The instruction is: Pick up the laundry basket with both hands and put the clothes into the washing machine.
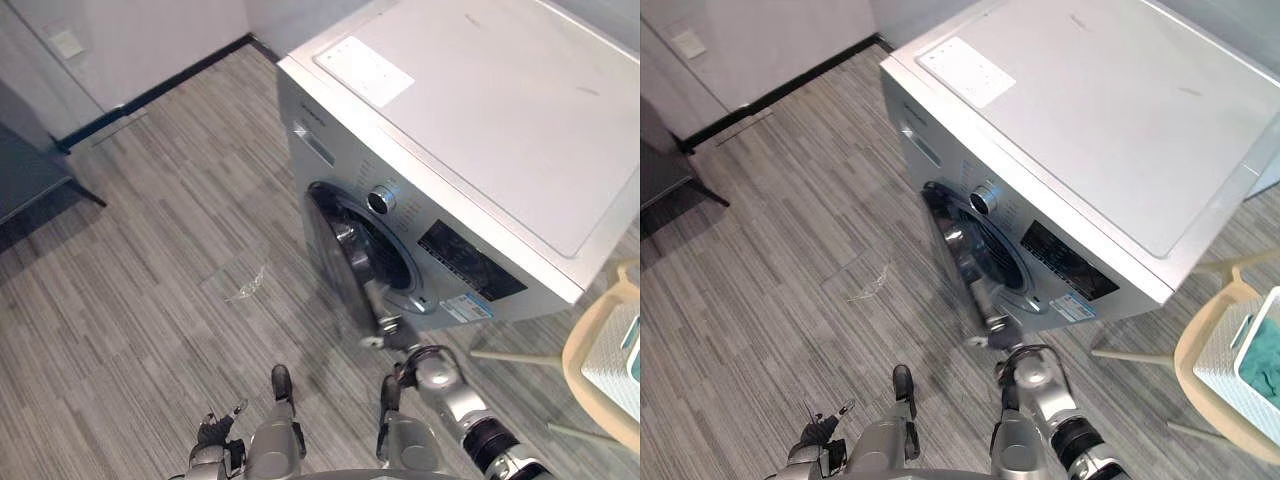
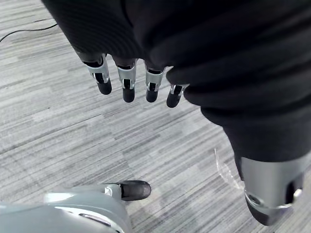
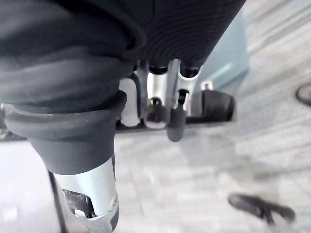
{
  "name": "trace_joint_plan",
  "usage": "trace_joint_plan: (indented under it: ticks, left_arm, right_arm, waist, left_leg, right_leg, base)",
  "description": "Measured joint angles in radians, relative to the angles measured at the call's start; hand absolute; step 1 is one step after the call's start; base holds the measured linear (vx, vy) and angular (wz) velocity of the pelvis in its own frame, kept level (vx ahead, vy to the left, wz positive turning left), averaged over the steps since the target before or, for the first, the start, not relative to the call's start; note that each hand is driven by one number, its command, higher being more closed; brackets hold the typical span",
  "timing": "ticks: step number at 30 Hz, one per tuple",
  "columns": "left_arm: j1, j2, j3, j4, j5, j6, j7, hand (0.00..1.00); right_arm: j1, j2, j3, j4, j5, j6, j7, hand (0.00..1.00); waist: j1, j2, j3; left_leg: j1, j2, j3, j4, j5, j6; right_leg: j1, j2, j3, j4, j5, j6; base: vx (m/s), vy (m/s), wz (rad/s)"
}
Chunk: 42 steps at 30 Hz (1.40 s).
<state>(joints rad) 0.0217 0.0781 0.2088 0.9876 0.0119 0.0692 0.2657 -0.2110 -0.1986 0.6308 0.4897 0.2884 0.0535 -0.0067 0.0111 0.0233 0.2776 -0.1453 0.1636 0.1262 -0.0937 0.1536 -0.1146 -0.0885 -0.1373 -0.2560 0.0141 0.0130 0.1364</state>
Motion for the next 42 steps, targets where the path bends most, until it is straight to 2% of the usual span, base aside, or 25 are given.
trace_joint_plan:
  ticks: [2,5,8,11,15,19,23,24,26,28,29,30,32,34,35,38,42]
  left_arm:
    - [-0.001,-0.006,0.009,-0.003,0.000,0.001,0.000,0.00]
    - [0.008,-0.015,0.045,0.002,0.000,0.015,0.002,0.00]
    - [0.037,-0.019,0.073,0.002,0.001,0.030,0.004,0.00]
    - [0.045,-0.014,0.079,0.002,0.004,0.034,0.009,0.00]
    - [0.043,-0.015,0.079,0.001,0.005,0.034,0.020,0.00]
    - [0.040,-0.016,0.077,0.002,0.009,0.037,0.021,0.00]
    - [-0.002,0.002,0.054,0.001,0.027,0.047,0.018,0.00]
    - [-0.043,0.017,0.016,-0.014,0.025,0.053,0.018,0.00]
    - [-0.081,0.022,-0.018,-0.045,0.016,0.052,0.018,0.00]
    - [-0.211,0.042,-0.040,-0.085,-0.073,0.033,0.020,0.00]
    - [-0.252,0.056,-0.043,-0.085,-0.105,0.027,0.019,0.00]
    - [-0.368,0.110,-0.042,-0.084,-0.219,0.002,0.019,0.00]
    - [-0.444,0.151,-0.039,-0.080,-0.323,-0.018,0.019,0.00]
    - [-0.576,0.210,-0.018,-0.048,-0.516,-0.057,0.021,0.00]
    - [-0.635,0.231,-0.004,0.001,-0.609,-0.043,0.035,0.00]
    - [-0.658,0.253,0.001,0.037,-0.740,-0.058,0.042,0.00]
    - [-0.706,0.243,0.001,0.037,-0.851,-0.059,0.035,0.00]
  right_arm:
    - [-0.047,0.070,0.072,-0.033,0.036,-0.004,0.073,0.00]
    - [-0.098,0.180,0.095,-0.046,0.068,-0.010,0.118,0.00]
    - [-0.118,0.223,0.095,-0.046,0.107,-0.017,0.119,0.00]
    - [-0.115,0.219,0.092,-0.045,0.114,-0.029,0.116,0.00]
    - [-0.101,0.217,0.044,-0.047,0.114,-0.044,0.108,0.00]
    - [0.005,0.170,-0.048,-0.132,0.114,-0.052,0.092,0.00]
    - [0.178,0.124,-0.215,-0.217,0.104,-0.051,0.087,0.00]
    - [0.244,0.109,-0.326,-0.241,0.102,-0.050,0.077,0.00]
    - [0.275,0.109,-0.415,-0.240,0.097,-0.047,0.069,0.00]
    - [0.313,0.110,-0.572,-0.239,0.092,-0.045,0.037,0.00]
    - [0.315,0.110,-0.601,-0.239,0.090,-0.044,0.027,0.00]
    - [0.318,0.110,-0.665,-0.240,0.081,-0.044,0.004,0.00]
    - [0.323,0.109,-0.689,-0.242,0.072,-0.043,-0.009,0.00]
    - [0.339,0.111,-0.713,-0.242,0.073,-0.035,-0.024,0.00]
    - [0.343,0.116,-0.709,-0.243,0.073,-0.025,-0.036,0.00]
    - [0.347,0.145,-0.709,-0.265,0.077,-0.023,-0.048,0.00]
    - [0.352,0.160,-0.711,-0.322,0.104,-0.028,-0.058,0.00]
  waist:
    - [0.029,0.007,-0.001]
    - [0.063,0.004,-0.002]
    - [0.064,-0.010,-0.010]
    - [0.064,-0.035,-0.019]
    - [0.061,-0.044,-0.023]
    - [0.054,-0.047,-0.025]
    - [0.048,-0.068,-0.030]
    - [0.011,-0.076,-0.030]
    - [-0.006,-0.086,-0.030]
    - [-0.034,-0.108,-0.033]
    - [-0.044,-0.116,-0.031]
    - [-0.072,-0.136,-0.030]
    - [-0.101,-0.141,-0.028]
    - [-0.117,-0.148,-0.023]
    - [-0.127,-0.149,-0.021]
    - [-0.161,-0.151,-0.008]
    - [-0.161,-0.156,0.005]
  left_leg:
    - [-0.006,0.002,-0.033,0.000,0.003,-0.005]
    - [-0.015,-0.006,-0.055,-0.001,0.004,-0.006]
    - [-0.016,-0.023,-0.070,0.000,0.011,0.000]
    - [-0.016,-0.028,-0.067,0.000,0.015,0.004]
    - [-0.009,-0.024,-0.053,0.000,0.014,0.004]
    - [0.004,-0.016,-0.025,-0.001,0.013,0.003]
    - [-0.021,-0.002,0.014,-0.003,0.008,-0.004]
    - [-0.045,0.001,0.025,-0.002,0.008,-0.004]
    - [-0.053,0.002,0.052,-0.002,0.008,-0.003]
    - [-0.068,0.006,0.118,-0.002,0.008,-0.003]
    - [-0.071,0.008,0.131,-0.002,0.008,-0.003]
    - [-0.078,0.011,0.182,-0.002,0.009,-0.002]
    - [-0.089,0.014,0.209,-0.002,0.009,-0.002]
    - [-0.098,0.020,0.268,-0.002,0.012,0.003]
    - [-0.102,0.026,0.293,-0.003,0.012,0.003]
    - [-0.116,0.045,0.325,-0.004,0.012,0.002]
    - [-0.136,0.065,0.345,-0.007,0.014,-0.002]
  right_leg:
    - [0.017,-0.001,-0.032,0.001,-0.006,-0.003]
    - [0.029,-0.006,-0.050,0.001,-0.009,0.000]
    - [0.051,-0.018,-0.071,0.001,-0.006,0.005]
    - [0.053,-0.024,-0.073,0.001,-0.007,0.006]
    - [0.052,-0.020,-0.063,0.001,-0.007,0.006]
    - [0.046,-0.016,-0.031,0.003,-0.008,0.005]
    - [-0.017,-0.003,0.012,0.014,-0.007,0.001]
    - [-0.053,-0.001,0.026,0.020,-0.004,-0.002]
    - [-0.080,-0.001,0.054,0.021,0.003,-0.006]
    - [-0.131,0.002,0.115,0.016,0.044,-0.008]
    - [-0.145,0.003,0.132,0.014,0.052,-0.009]
    - [-0.183,0.012,0.187,-0.006,0.082,-0.010]
    - [-0.203,0.017,0.213,-0.024,0.102,-0.013]
    - [-0.242,0.026,0.271,-0.048,0.135,-0.013]
    - [-0.257,0.031,0.295,-0.059,0.146,-0.016]
    - [-0.287,0.052,0.323,-0.072,0.160,-0.025]
    - [-0.320,0.074,0.343,-0.075,0.170,-0.036]
  base:
    - [-0.06,-0.011,0.48]
    - [0.02,0.006,0.32]
    - [0.09,0.001,0.26]
    - [0.09,0.013,0.06]
    - [0.02,-0.004,-0.10]
    - [-0.03,0.006,-0.20]
    - [-0.06,0.002,-0.30]
    - [-0.06,0.007,-0.29]
    - [-0.04,0.011,-0.50]
    - [-0.02,0.010,-0.84]
    - [-0.03,0.002,-1.09]
    - [-0.03,-0.003,-0.94]
    - [-0.02,-0.015,-0.69]
    - [0.00,-0.033,-0.79]
    - [0.02,-0.036,-0.73]
    - [0.02,-0.051,-0.43]
    - [0.01,-0.064,-0.24]
